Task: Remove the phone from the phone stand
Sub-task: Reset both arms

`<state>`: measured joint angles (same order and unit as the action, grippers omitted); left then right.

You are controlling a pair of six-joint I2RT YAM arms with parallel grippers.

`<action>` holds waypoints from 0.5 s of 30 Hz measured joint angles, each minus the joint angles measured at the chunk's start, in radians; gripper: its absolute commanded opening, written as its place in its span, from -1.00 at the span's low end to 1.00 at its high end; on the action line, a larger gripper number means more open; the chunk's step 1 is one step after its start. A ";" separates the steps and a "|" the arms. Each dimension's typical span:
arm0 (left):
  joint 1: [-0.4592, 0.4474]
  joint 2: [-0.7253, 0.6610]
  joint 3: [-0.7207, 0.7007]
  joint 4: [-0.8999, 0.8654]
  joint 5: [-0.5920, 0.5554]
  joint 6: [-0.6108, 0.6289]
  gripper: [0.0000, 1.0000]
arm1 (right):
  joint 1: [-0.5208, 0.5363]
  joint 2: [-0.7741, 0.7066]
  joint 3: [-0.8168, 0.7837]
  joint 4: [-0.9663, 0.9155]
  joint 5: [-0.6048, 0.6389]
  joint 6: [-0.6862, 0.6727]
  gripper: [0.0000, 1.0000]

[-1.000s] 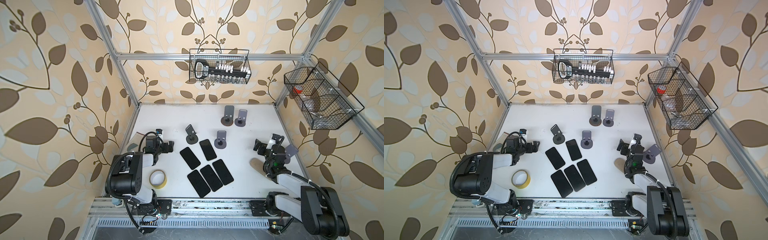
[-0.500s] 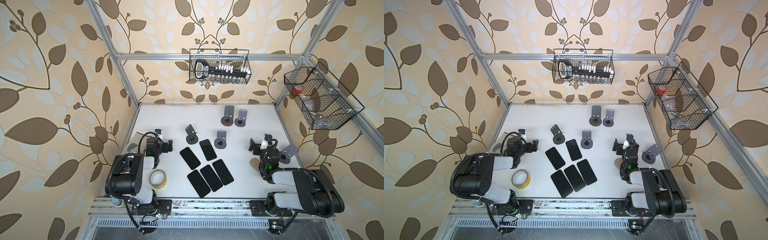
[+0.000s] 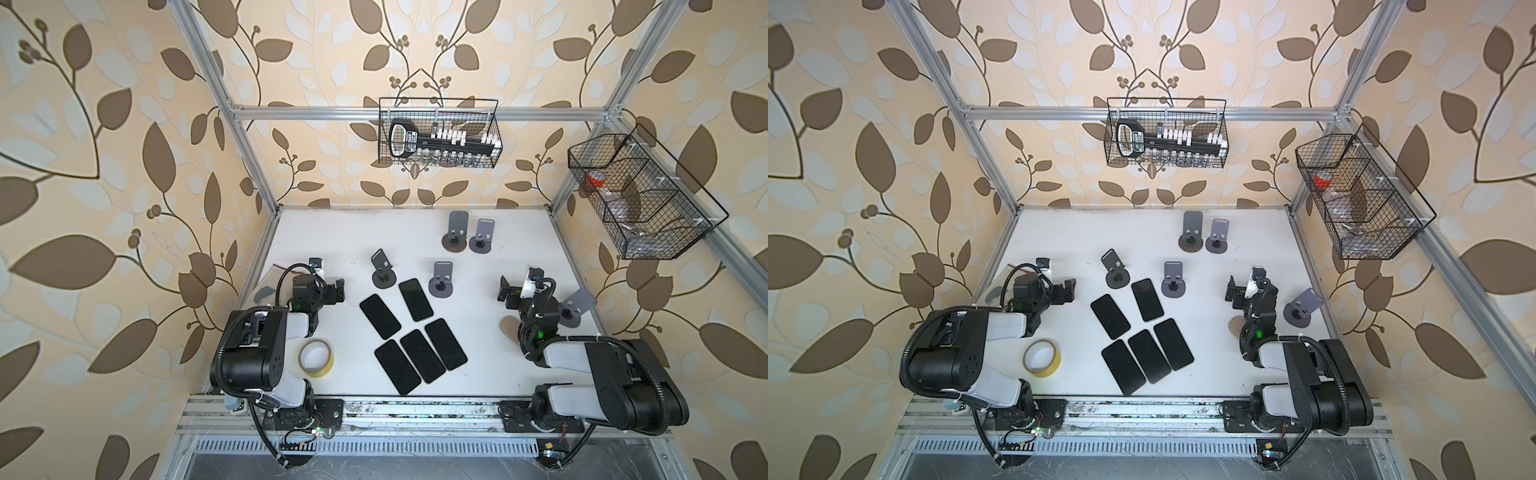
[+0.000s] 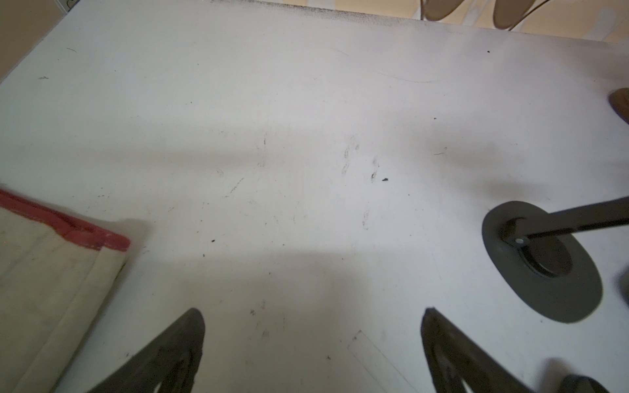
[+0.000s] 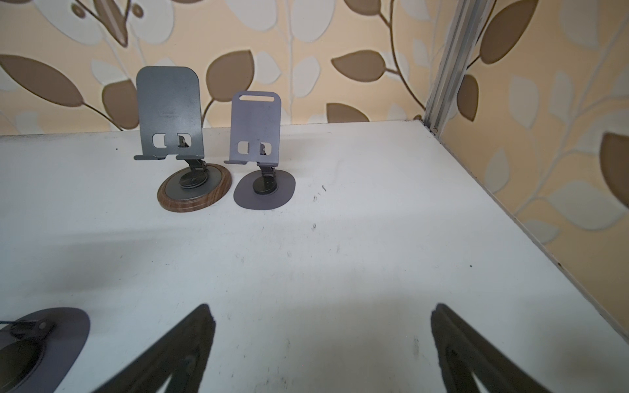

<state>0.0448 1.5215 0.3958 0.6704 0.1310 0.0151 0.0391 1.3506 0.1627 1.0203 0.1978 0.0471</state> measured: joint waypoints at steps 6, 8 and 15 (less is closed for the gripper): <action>0.000 0.000 0.000 0.000 -0.002 0.000 0.98 | 0.000 0.000 0.000 0.000 0.000 -0.001 1.00; 0.000 0.000 0.000 0.000 -0.002 0.000 0.98 | 0.000 0.000 0.000 0.000 0.000 -0.004 1.00; 0.000 0.000 0.000 0.000 -0.002 0.000 0.98 | 0.000 0.000 0.000 0.000 -0.009 -0.007 1.00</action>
<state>0.0448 1.5215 0.3958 0.6708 0.1291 0.0151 0.0391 1.3506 0.1627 1.0199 0.1890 0.0399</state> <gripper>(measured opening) 0.989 0.999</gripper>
